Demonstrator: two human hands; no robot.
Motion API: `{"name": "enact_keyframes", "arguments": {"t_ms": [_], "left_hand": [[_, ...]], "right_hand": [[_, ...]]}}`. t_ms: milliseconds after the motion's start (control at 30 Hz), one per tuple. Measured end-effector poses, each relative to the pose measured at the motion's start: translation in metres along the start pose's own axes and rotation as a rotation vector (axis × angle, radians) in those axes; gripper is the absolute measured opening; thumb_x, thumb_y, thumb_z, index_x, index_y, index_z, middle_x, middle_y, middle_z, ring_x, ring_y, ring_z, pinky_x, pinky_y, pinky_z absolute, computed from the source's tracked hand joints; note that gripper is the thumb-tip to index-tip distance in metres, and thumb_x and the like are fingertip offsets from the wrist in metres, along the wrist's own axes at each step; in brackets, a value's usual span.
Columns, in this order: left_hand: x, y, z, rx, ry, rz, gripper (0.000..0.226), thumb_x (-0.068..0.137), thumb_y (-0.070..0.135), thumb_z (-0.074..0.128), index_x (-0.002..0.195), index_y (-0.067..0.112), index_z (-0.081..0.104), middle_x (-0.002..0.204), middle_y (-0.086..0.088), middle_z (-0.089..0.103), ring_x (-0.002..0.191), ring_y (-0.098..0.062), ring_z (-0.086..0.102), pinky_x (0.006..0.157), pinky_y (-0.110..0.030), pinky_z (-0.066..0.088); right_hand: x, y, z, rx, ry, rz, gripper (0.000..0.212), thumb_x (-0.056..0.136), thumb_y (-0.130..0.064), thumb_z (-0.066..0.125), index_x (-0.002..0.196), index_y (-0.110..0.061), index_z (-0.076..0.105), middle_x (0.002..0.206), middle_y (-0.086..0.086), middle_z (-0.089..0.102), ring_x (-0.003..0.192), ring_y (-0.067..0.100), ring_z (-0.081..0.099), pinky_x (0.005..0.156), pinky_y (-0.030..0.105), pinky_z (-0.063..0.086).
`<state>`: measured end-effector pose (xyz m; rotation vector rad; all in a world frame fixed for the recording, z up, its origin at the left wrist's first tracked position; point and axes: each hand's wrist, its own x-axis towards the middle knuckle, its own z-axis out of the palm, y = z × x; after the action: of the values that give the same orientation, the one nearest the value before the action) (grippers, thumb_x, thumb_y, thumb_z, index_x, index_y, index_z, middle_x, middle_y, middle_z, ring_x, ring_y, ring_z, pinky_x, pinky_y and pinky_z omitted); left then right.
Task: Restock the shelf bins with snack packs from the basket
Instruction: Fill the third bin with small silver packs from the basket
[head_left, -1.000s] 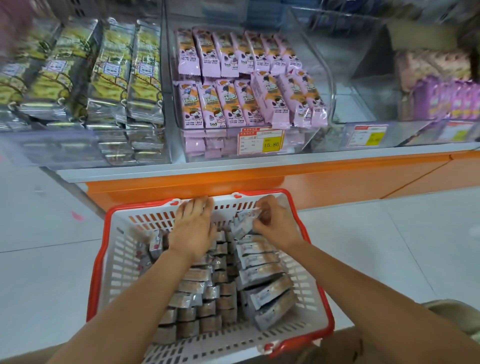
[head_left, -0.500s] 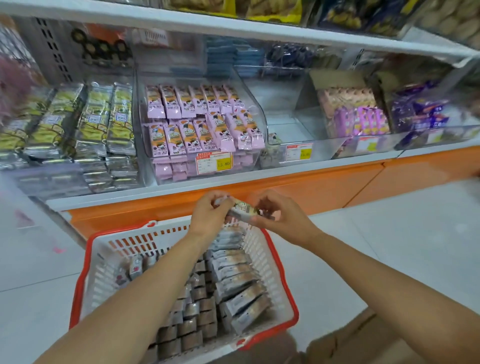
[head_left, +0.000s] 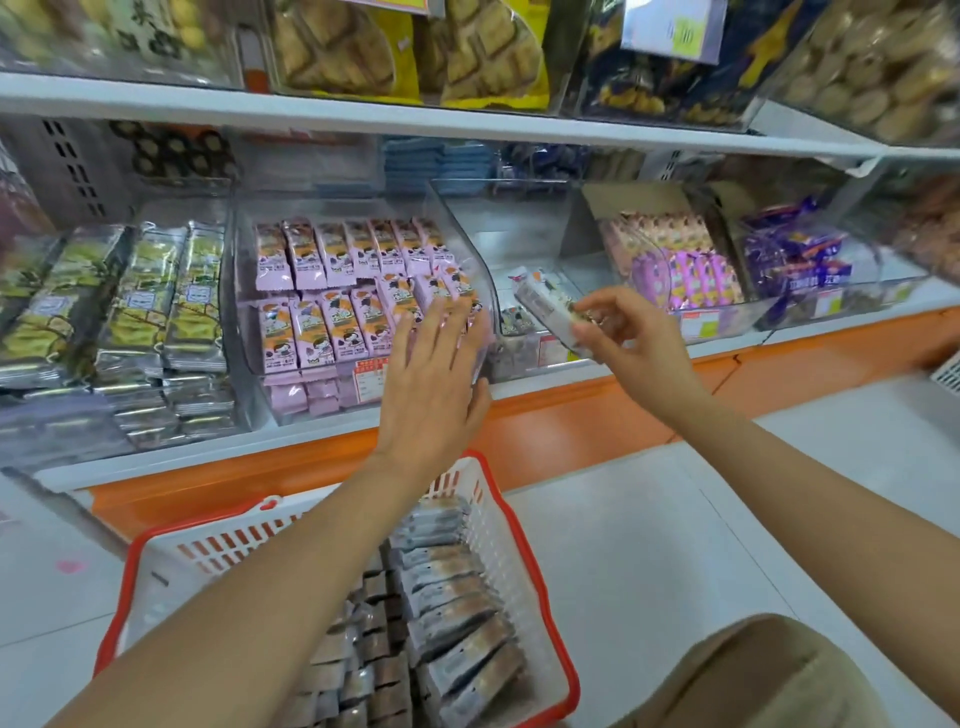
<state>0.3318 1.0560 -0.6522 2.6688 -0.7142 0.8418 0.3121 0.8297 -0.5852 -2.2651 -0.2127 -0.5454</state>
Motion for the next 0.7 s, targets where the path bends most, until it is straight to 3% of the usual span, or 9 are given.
{"name": "enact_keyframes", "arguments": {"t_ms": [100,233,367,533,633,700], "left_hand": [[-0.002,-0.005,0.024,0.135,-0.154,0.044,0.071,0.095,0.038,0.044,0.157,0.012,0.020,0.164,-0.013,0.013,0.152,-0.032,0.005,0.122,-0.053,0.002],[-0.007,-0.012,0.042,0.245,-0.061,0.083,0.076,0.090,0.031,0.054,0.156,0.011,0.024,0.163,-0.015,0.015,0.151,-0.035,0.011,0.122,-0.054,0.001],[-0.006,-0.013,0.051,0.308,-0.002,0.096,0.078,0.090,0.032,0.053,0.157,0.012,0.019,0.164,-0.014,0.013,0.151,-0.034,0.007,0.122,-0.054,-0.005],[-0.005,-0.015,0.059,0.323,0.042,0.100,0.070,0.093,0.030,0.040,0.157,0.012,0.018,0.164,-0.011,0.011,0.151,-0.033,0.009,0.122,-0.053,-0.006],[-0.005,-0.016,0.060,0.327,0.043,0.096,0.067,0.094,0.030,0.033,0.157,0.012,0.019,0.164,-0.010,0.011,0.151,-0.033,0.010,0.122,-0.053,-0.007],[-0.004,-0.015,0.059,0.322,0.027,0.093,0.066,0.094,0.029,0.033,0.157,0.012,0.020,0.163,-0.010,0.011,0.151,-0.033,0.010,0.122,-0.053,-0.007]], "right_hand": [[0.035,0.022,0.006,-0.133,-0.001,0.121,0.009,0.090,-0.026,0.069,0.098,-0.026,0.066,0.082,0.005,0.062,0.070,0.022,0.060,0.067,0.037,0.053],[0.081,0.054,0.017,-0.353,-0.086,0.222,0.017,0.090,-0.031,0.067,0.104,-0.020,0.067,0.080,0.004,0.065,0.075,0.024,0.063,0.071,0.035,0.052],[0.109,0.078,0.029,-0.522,-0.278,0.374,0.010,0.090,-0.035,0.066,0.098,-0.028,0.064,0.100,0.006,0.070,0.088,0.026,0.067,0.080,0.035,0.054],[0.121,0.086,0.039,-0.472,-0.424,0.492,0.017,0.086,-0.027,0.072,0.101,-0.018,0.069,0.108,0.006,0.063,0.088,0.026,0.065,0.077,0.036,0.054],[0.121,0.088,0.040,-0.427,-0.522,0.501,0.022,0.085,-0.020,0.074,0.105,-0.012,0.073,0.109,0.005,0.060,0.086,0.018,0.058,0.065,0.022,0.048],[0.121,0.089,0.041,-0.425,-0.517,0.486,0.015,0.085,-0.019,0.073,0.099,-0.015,0.076,0.109,0.003,0.065,0.089,0.017,0.059,0.069,0.023,0.050]]}}
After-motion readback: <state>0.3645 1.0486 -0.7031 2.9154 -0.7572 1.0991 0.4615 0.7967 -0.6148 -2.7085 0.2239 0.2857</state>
